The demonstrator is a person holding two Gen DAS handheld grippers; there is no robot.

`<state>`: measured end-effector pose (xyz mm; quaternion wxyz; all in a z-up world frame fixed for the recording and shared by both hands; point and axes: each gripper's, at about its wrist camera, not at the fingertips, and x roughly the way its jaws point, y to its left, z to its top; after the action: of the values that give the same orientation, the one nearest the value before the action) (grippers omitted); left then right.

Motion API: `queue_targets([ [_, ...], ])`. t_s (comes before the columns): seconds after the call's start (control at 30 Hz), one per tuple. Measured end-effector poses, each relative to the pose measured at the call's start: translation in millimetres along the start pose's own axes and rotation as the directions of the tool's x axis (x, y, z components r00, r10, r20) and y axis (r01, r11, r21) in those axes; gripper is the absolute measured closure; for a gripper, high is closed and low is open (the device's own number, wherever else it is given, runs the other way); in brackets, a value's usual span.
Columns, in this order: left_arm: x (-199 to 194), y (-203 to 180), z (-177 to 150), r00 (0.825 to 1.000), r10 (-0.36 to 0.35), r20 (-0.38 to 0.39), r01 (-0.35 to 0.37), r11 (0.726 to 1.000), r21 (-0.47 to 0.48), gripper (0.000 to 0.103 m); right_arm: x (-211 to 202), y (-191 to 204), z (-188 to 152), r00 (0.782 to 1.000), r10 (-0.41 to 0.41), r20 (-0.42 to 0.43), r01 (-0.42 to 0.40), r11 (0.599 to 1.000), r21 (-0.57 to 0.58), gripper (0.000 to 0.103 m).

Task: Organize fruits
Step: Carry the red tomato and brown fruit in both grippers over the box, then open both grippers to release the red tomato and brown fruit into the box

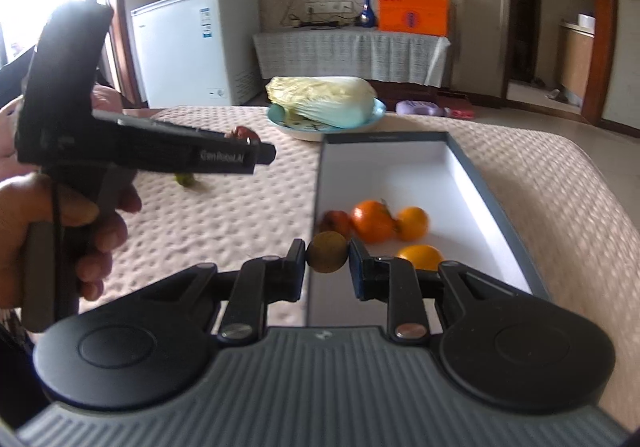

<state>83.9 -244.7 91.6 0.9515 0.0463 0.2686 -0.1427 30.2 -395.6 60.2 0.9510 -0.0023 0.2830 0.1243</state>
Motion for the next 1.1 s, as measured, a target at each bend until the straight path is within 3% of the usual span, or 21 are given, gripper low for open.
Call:
queue_targets([
  [0.53,51.6,-76.5,16.2,0.994,-0.106,-0.011,0.107,0.993,0.051,0.066,-2.3,-19.7,-9.2,0.999,-0.022,-0.028,0.023,1.000,0.016,0.077],
  [1.1,83.8,-95.2,26.0,0.993,-0.116,-0.014,0.117,0.992,0.054,0.066,-1.9,-30.1,-12.2,0.999,-0.020,-0.045,0.021,0.999,0.030,0.077],
])
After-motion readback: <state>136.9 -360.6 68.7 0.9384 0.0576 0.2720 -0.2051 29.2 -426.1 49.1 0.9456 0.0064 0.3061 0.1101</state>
